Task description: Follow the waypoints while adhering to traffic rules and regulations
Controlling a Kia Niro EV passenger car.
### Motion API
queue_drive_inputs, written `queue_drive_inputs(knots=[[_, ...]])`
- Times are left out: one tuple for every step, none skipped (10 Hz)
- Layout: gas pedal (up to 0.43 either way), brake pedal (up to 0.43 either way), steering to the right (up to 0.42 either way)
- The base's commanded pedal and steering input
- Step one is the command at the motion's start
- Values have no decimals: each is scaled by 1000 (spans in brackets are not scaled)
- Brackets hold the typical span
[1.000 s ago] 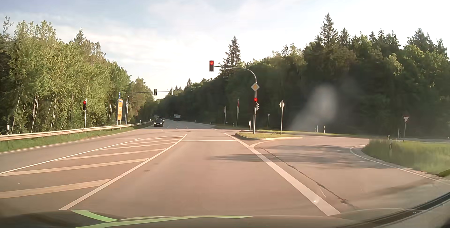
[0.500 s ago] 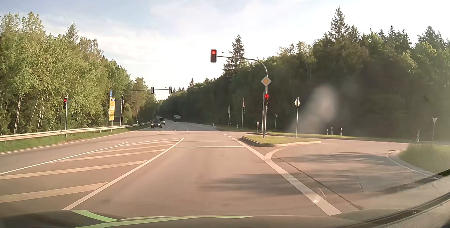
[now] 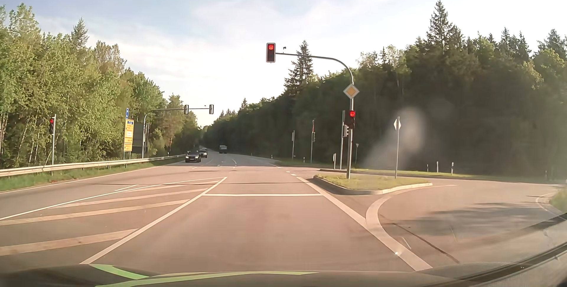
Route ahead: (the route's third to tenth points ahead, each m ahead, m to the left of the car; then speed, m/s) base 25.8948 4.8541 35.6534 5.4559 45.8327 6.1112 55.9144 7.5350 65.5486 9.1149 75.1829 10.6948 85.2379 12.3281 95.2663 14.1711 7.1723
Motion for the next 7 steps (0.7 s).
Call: queue_drive_inputs(knots=[[0, 293, -11], [0, 299, -11], [0, 305, -11], [0, 311, -11], [0, 317, -11], [0, 323, -11], [0, 323, -11]])
